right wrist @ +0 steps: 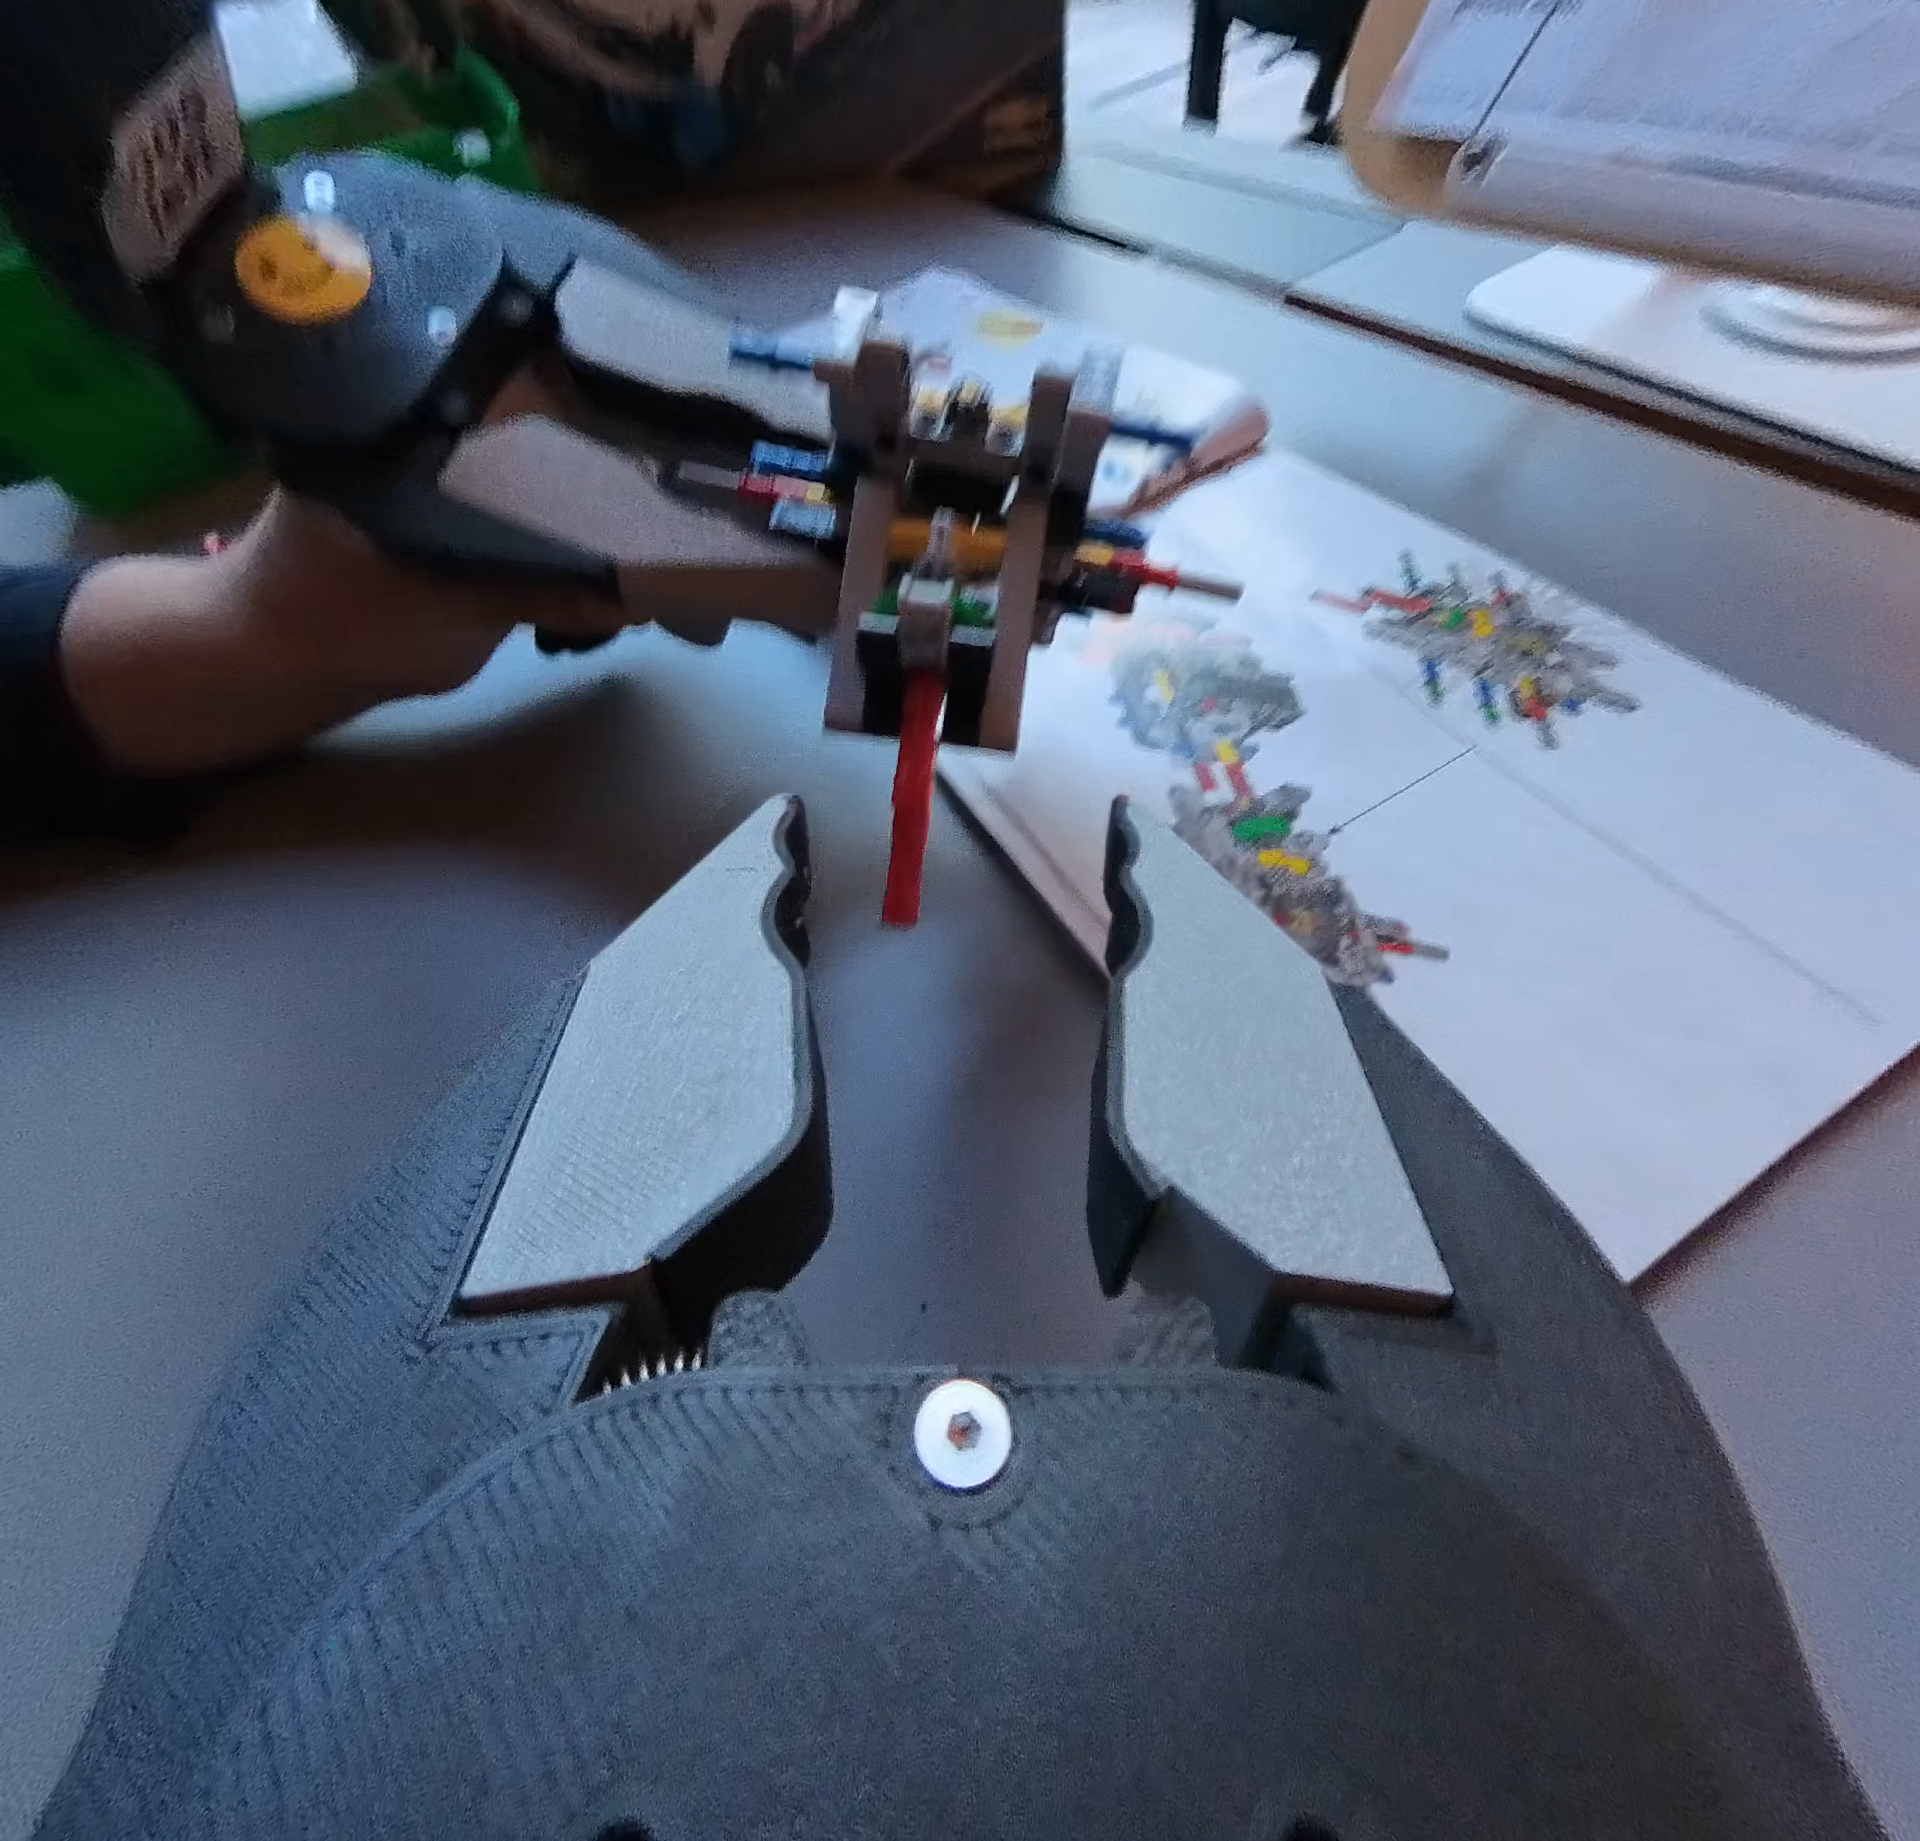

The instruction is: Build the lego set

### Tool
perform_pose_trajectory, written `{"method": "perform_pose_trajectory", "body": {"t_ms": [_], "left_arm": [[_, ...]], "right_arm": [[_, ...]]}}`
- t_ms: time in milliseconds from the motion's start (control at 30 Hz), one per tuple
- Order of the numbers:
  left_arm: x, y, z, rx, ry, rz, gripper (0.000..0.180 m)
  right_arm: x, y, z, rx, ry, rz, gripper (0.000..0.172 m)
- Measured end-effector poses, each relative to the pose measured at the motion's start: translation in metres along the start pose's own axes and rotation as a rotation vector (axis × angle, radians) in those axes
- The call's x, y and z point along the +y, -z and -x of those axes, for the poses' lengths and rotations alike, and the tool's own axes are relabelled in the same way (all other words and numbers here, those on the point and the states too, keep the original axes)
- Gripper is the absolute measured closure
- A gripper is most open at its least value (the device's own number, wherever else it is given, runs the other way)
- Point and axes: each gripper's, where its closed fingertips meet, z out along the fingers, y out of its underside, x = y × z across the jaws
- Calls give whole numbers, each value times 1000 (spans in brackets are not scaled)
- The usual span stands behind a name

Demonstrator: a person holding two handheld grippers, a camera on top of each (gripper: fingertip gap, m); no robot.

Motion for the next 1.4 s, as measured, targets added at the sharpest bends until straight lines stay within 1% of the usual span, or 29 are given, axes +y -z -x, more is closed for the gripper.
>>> {"method": "perform_pose_trajectory", "body": {"t_ms": [67,100,167,233,400,500,600,667,767,867,933,1000,1067,1133,1267,1367,1400], "left_arm": [[0,1,2,10,36,-8,158],[0,2,2,15,52,-11,158],[0,2,0,30,73,-16,158],[0,1,-4,41,72,-14,158],[1,-1,-12,44,7,3,157],[1,1,-15,56,-37,-16,157],[5,0,-18,77,-88,-15,157],[7,-1,-20,80,-162,-11,158],[10,0,-21,47,-349,13,158],[17,1,-20,-22,-582,69,158],[22,0,-21,-51,-686,112,158],[27,-2,-25,-53,-729,140,158],[27,-2,-26,-68,-767,156,158],[27,-2,-26,-79,-778,164,158],[31,-2,-17,-115,-773,189,158],[31,-1,-14,-109,-719,182,158],[31,0,-14,-105,-708,178,157]], "right_arm": [[15,-3,5,-2,42,68,118],[21,-3,7,5,70,95,121],[32,-5,13,6,119,149,136],[38,-8,13,25,141,184,145],[30,-7,19,-10,98,153,165],[20,3,20,-22,63,90,166],[12,11,21,-37,33,35,166],[14,14,24,-55,16,37,166],[22,15,25,-65,1,57,166],[31,17,29,-85,-5,91,168],[42,17,31,-98,-8,137,168],[58,14,30,-88,-9,232,168],[70,14,23,-36,24,304,167],[78,16,19,-1,80,345,157],[81,22,14,48,197,367,145],[78,21,25,6,307,345,129],[76,20,26,18,351,342,128]]}}
